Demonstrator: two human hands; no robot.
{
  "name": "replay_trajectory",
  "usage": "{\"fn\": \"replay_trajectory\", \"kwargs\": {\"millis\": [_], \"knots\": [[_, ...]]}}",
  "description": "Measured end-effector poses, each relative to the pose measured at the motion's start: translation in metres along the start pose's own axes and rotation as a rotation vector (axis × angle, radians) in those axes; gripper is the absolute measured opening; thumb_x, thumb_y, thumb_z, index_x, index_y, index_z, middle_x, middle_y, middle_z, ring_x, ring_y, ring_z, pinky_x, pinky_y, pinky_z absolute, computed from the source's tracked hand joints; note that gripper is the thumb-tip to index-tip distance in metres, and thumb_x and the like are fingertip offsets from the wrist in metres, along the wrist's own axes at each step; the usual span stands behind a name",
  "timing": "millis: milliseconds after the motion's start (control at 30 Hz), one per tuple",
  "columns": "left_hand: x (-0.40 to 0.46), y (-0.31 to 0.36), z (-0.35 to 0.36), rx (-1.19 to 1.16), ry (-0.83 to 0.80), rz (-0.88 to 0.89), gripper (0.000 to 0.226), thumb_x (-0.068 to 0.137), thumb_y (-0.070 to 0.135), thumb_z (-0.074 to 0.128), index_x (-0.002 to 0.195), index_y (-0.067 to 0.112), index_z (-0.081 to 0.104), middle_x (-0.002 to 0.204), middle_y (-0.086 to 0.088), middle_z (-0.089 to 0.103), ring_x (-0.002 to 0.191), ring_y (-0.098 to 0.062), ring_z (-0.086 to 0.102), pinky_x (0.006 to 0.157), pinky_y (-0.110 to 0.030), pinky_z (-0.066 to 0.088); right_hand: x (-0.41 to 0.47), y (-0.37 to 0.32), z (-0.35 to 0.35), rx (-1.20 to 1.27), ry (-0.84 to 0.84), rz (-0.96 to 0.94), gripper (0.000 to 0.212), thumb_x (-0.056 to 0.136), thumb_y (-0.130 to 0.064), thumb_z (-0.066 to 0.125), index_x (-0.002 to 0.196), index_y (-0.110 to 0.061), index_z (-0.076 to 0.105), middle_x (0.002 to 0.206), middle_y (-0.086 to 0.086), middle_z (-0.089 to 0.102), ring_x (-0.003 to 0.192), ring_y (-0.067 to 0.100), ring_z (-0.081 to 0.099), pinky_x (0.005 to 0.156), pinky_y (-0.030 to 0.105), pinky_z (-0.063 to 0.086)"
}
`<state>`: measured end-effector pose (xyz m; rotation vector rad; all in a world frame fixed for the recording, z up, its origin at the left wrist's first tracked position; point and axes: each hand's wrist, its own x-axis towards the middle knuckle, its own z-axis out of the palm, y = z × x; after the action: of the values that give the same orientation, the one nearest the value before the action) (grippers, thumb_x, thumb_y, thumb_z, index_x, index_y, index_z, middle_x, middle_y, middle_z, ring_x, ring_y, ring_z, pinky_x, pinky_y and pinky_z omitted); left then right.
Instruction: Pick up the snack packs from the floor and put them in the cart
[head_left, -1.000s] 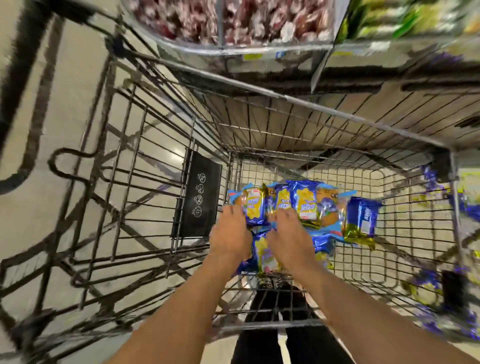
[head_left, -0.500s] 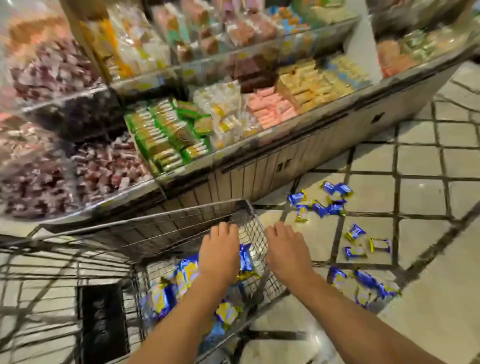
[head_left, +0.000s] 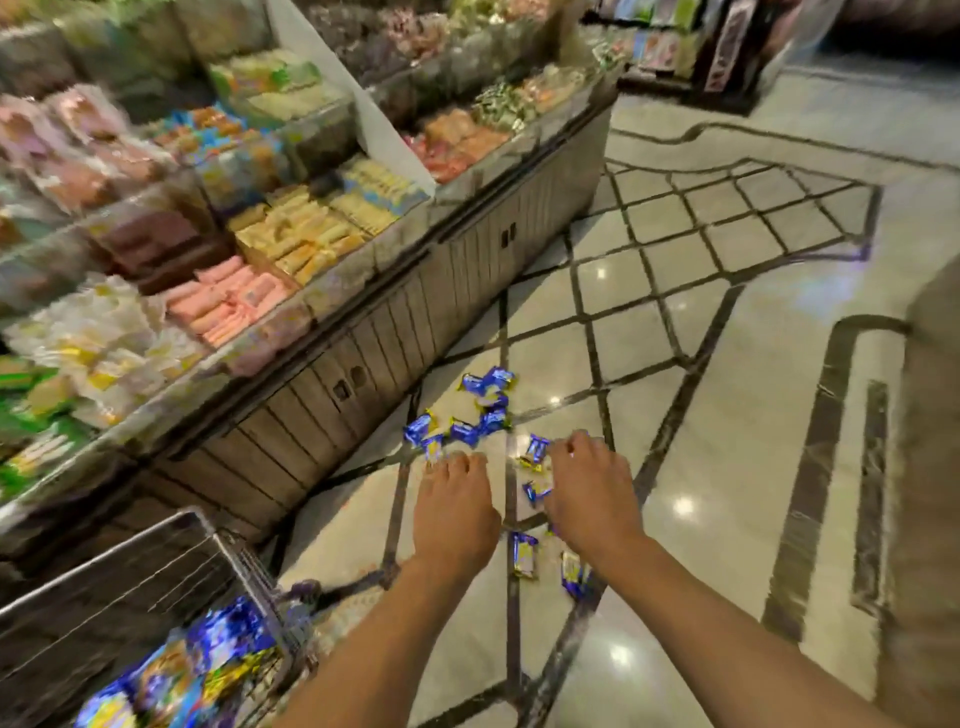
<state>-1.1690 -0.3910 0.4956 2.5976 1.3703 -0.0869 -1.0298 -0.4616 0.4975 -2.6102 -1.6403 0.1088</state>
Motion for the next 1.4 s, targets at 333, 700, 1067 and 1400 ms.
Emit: {"fn": "replay_trajectory", "kwargs": {"millis": [333, 700, 1067, 1400], "knots": [[0.131, 0.147, 0.000, -0.003, 0.047, 0.168, 0.052, 0.085, 0.020, 0.061, 0.134, 0.014, 0.043, 0.129, -0.009, 0.048, 0.118, -0.029, 0.043, 0.091, -0.036, 0.042, 0.057, 0.165, -0.018, 0.069, 0.014, 0.150, 0.048, 0.076, -0.024, 0.069, 0.121, -0.015, 0.055, 0.120, 0.009, 0.052, 0.111, 0.031, 0.048, 0.087, 0.040, 0.044], [0.282, 0.296, -0.012, -0.022, 0.083, 0.312, 0.058, 0.086, 0.019, 0.059, 0.141, 0.016, 0.039, 0.139, -0.007, 0.045, 0.123, -0.026, 0.044, 0.093, -0.035, 0.045, 0.168, 0.346, -0.056, 0.056, 0.082, 0.262, 0.052, 0.082, -0.020, 0.063, 0.132, -0.021, 0.049, 0.130, 0.004, 0.047, 0.119, 0.025, 0.044, 0.094, 0.036, 0.040], [0.422, 0.422, -0.002, 0.029, 0.045, 0.003, 0.062, 0.092, 0.034, 0.060, 0.147, 0.021, 0.033, 0.148, -0.004, 0.041, 0.131, -0.024, 0.041, 0.105, -0.038, 0.041, 0.342, 0.524, -0.061, 0.047, 0.060, -0.058, 0.051, 0.086, -0.023, 0.059, 0.135, -0.022, 0.046, 0.135, 0.005, 0.046, 0.122, 0.026, 0.044, 0.103, 0.038, 0.039], [0.532, 0.422, -0.031, -0.004, 0.115, -0.318, 0.067, 0.091, 0.026, 0.051, 0.152, 0.019, 0.025, 0.153, -0.003, 0.034, 0.139, -0.024, 0.034, 0.110, -0.039, 0.035, 0.521, 0.530, -0.074, 0.045, -0.010, -0.394, 0.056, 0.086, -0.026, 0.058, 0.139, -0.021, 0.042, 0.141, 0.005, 0.042, 0.129, 0.024, 0.040, 0.112, 0.040, 0.032]]}}
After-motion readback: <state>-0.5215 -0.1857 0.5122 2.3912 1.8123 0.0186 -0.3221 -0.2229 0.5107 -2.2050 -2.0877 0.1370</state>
